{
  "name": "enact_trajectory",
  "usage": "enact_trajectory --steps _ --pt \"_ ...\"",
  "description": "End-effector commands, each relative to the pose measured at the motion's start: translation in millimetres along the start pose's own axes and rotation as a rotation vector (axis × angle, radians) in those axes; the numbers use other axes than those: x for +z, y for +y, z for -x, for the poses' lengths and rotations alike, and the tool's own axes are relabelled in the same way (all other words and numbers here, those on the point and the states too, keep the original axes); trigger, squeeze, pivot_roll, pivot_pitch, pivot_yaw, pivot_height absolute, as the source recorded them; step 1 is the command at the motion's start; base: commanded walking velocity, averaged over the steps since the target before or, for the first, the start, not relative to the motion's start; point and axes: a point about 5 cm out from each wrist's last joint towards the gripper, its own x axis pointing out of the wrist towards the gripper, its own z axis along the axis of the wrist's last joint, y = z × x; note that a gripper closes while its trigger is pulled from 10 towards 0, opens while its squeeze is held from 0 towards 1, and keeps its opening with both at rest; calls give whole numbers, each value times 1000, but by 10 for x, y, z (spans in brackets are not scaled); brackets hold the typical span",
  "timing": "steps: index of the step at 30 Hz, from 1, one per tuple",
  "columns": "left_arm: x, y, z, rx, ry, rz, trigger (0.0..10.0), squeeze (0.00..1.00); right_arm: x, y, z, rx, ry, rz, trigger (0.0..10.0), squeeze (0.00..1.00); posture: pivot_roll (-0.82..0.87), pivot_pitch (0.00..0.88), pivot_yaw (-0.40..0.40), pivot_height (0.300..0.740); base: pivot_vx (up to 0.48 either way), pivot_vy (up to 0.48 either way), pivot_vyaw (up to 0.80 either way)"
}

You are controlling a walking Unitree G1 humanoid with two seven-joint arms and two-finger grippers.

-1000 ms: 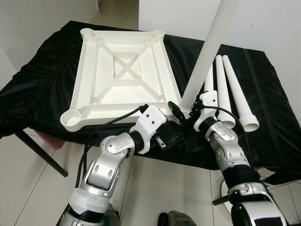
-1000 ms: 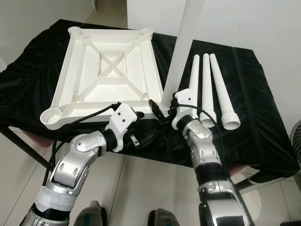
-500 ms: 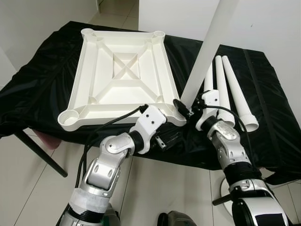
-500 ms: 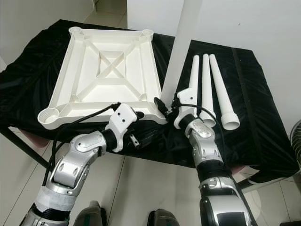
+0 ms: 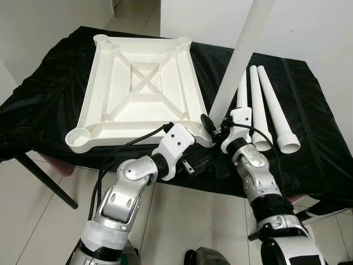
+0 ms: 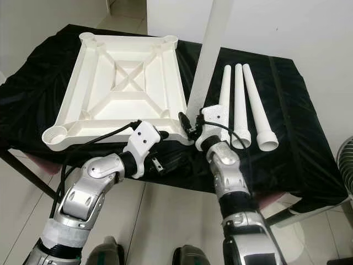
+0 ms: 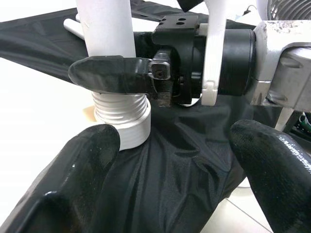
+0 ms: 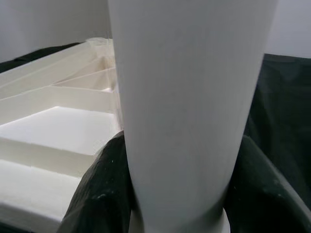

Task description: Building children table

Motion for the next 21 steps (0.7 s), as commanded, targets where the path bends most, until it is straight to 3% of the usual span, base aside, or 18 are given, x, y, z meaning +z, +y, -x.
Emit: enact_trajectory --steps 1,5,9,10,12,14,20,21 --pt "-40 38 -4 112 18 3 10000 0 4 -9 0 -65 8 -12 0 0 56 4 -47 740 0 0 0" --pt "-39 39 -6 112 18 2 10000 0 6 21 8 -148 9 -32 0 0 55 5 -47 740 0 0 0" --pt "-36 41 -9 111 17 3 10000 0 -3 17 30 -236 26 15 0 0 56 6 -48 740 0 0 0" --pt "-36 44 -12 113 16 5 10000 0 -44 139 45 -242 47 24 0 0 55 11 -52 740 0 0 0" --pt "-36 44 -12 113 16 5 10000 0 -44 139 45 -242 47 24 0 0 55 11 -52 740 0 0 0" --pt "-33 52 -17 117 15 8 10000 0 -66 289 58 -233 61 24 0 0 51 15 -50 740 0 0 0" --pt "-33 52 -21 119 13 8 10000 0 -31 247 64 -267 60 19 0 0 50 16 -50 740 0 0 0" --pt "-31 57 -21 121 13 8 10000 0 -28 245 61 -274 63 17 2863 0 51 17 -48 740 0 0 0"
